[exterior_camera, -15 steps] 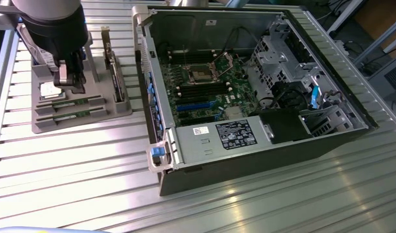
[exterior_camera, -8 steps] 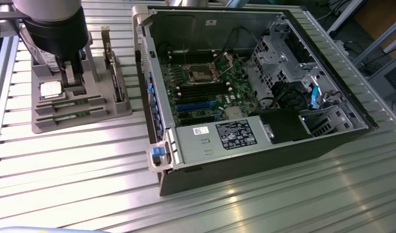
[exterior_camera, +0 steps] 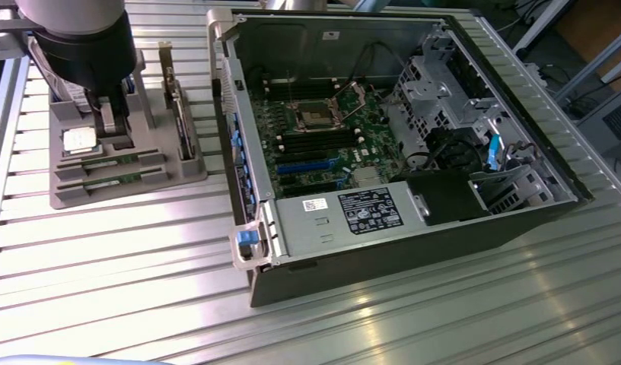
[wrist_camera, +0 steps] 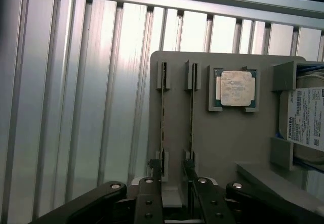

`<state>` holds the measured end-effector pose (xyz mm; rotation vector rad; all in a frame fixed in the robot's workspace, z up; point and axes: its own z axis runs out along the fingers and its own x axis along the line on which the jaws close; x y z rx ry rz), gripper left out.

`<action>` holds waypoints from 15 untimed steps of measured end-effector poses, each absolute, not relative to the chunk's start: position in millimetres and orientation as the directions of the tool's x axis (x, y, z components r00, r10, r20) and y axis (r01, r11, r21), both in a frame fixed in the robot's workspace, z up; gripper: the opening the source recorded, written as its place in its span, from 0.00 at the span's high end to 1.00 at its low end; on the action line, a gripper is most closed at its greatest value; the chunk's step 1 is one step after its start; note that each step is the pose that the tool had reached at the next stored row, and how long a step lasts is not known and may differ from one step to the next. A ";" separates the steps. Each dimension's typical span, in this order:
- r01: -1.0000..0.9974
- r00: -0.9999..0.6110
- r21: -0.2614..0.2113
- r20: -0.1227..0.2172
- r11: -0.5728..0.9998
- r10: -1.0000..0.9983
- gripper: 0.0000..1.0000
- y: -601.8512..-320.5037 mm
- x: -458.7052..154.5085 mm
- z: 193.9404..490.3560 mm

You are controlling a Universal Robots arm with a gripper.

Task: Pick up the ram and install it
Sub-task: 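Pick up the ram and move it above insertion slot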

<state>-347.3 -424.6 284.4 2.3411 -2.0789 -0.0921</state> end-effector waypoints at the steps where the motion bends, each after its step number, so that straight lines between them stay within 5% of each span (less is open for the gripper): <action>1: -0.992 0.117 0.046 -0.038 -0.119 -0.992 0.70 -424.6 -347.8 284.3; 15: -0.992 0.117 0.046 -0.038 -0.119 -0.992 0.70 -424.6 -356.0 281.7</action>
